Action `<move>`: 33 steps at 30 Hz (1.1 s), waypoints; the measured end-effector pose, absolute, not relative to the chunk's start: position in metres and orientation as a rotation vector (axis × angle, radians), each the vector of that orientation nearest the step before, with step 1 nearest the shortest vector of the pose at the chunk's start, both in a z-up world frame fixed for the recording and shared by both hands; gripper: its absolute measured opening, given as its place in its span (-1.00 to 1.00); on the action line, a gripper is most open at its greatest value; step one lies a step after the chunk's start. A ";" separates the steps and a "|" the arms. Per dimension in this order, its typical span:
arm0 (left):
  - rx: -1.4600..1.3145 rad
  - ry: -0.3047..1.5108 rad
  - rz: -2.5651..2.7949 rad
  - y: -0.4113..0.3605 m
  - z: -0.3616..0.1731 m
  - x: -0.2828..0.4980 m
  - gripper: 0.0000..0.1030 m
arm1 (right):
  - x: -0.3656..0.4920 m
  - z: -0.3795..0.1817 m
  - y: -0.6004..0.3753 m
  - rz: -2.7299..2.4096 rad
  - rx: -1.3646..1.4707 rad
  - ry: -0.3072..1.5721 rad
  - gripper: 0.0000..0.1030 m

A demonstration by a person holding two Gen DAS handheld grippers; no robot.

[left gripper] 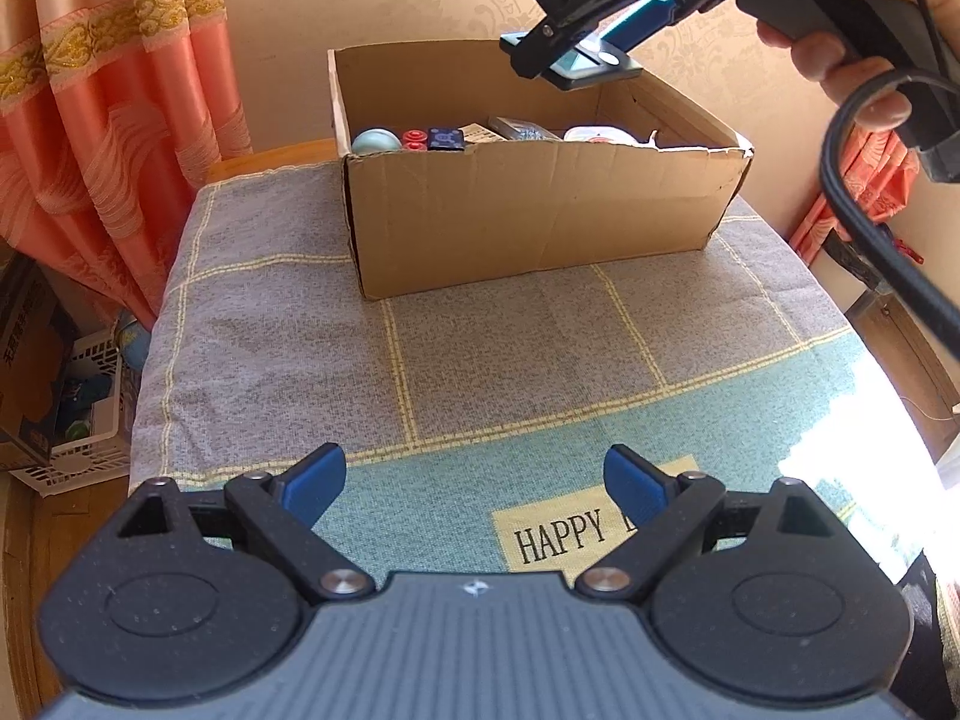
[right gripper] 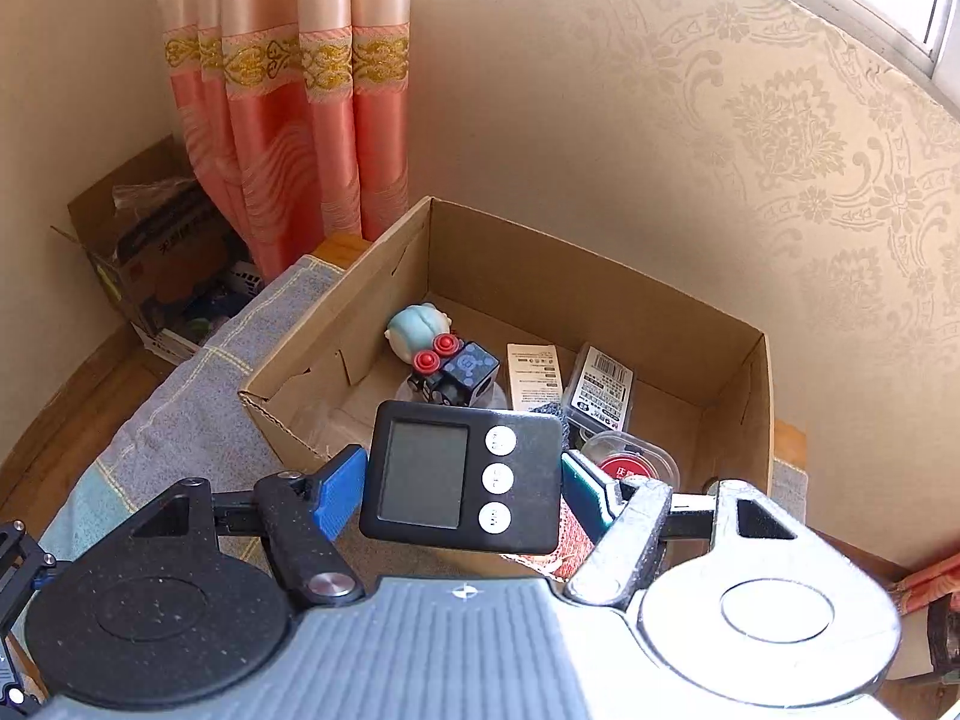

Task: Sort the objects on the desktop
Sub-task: 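Lift and carry the black timer over the box with the right gripper, then release the black timer into the box with the right gripper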

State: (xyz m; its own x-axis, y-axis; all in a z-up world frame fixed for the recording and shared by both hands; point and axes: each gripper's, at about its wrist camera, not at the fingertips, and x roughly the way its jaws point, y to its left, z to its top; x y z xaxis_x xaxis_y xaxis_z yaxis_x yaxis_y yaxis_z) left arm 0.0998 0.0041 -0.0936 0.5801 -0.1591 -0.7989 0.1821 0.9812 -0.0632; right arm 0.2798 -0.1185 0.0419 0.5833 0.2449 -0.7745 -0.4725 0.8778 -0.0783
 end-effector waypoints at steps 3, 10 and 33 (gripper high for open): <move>0.023 0.931 -0.197 0.006 -0.094 0.100 0.81 | 0.292 0.043 -0.112 0.433 -0.302 0.839 0.45; 0.024 0.931 -0.190 0.007 -0.095 0.102 0.81 | 0.317 0.046 -0.096 0.439 -0.312 0.820 0.46; 0.040 0.881 -0.148 0.006 -0.070 0.089 0.81 | 0.288 0.077 -0.113 0.424 -0.325 0.827 0.99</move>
